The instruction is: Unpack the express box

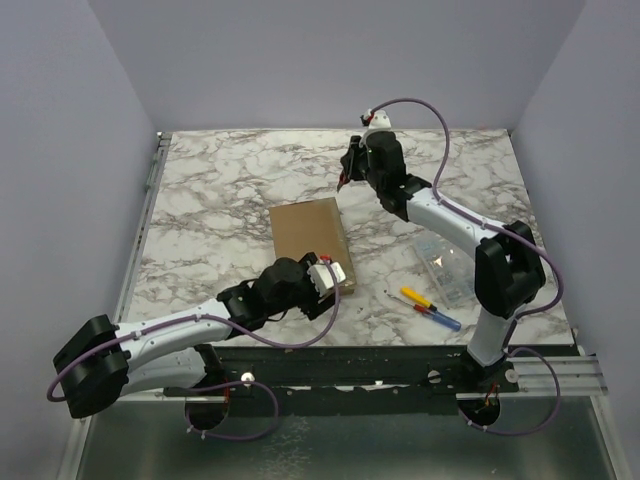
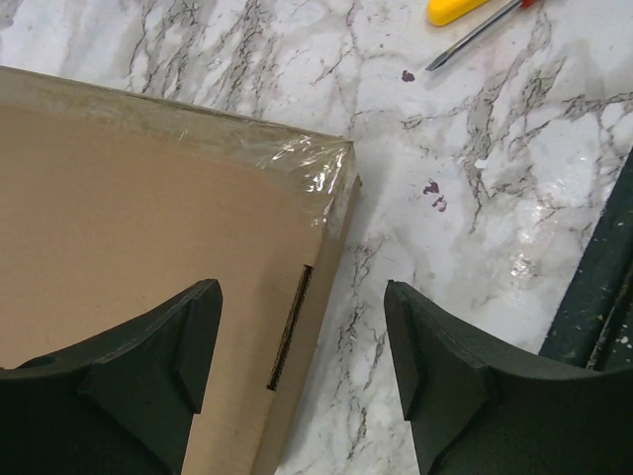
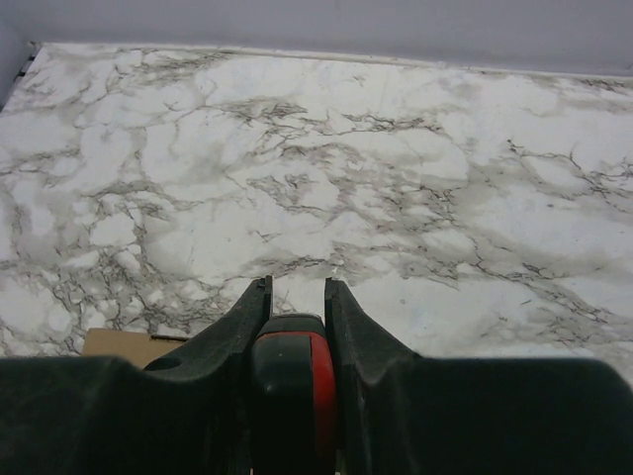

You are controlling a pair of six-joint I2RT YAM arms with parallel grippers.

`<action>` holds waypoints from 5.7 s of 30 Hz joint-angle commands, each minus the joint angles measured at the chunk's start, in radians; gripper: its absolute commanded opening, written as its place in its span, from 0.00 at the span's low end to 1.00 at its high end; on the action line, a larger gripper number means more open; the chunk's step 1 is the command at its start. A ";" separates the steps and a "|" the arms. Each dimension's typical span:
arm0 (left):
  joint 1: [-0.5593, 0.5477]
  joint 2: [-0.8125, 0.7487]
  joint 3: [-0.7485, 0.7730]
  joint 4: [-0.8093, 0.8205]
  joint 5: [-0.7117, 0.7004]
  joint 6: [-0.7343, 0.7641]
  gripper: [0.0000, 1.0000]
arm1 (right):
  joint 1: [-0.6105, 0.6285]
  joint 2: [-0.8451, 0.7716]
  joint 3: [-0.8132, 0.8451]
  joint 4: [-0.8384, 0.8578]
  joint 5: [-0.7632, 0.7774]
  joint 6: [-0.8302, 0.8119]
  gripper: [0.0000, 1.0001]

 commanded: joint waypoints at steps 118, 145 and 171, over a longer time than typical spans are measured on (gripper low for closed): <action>0.045 0.145 0.003 0.129 0.051 -0.005 0.70 | 0.060 -0.023 0.011 0.078 0.044 -0.037 0.00; 0.101 0.093 -0.006 0.211 0.092 -0.065 0.98 | 0.059 0.007 -0.003 0.098 0.094 -0.063 0.00; 0.101 0.121 -0.009 0.202 0.089 -0.041 0.96 | 0.059 0.060 0.022 0.084 0.104 -0.066 0.00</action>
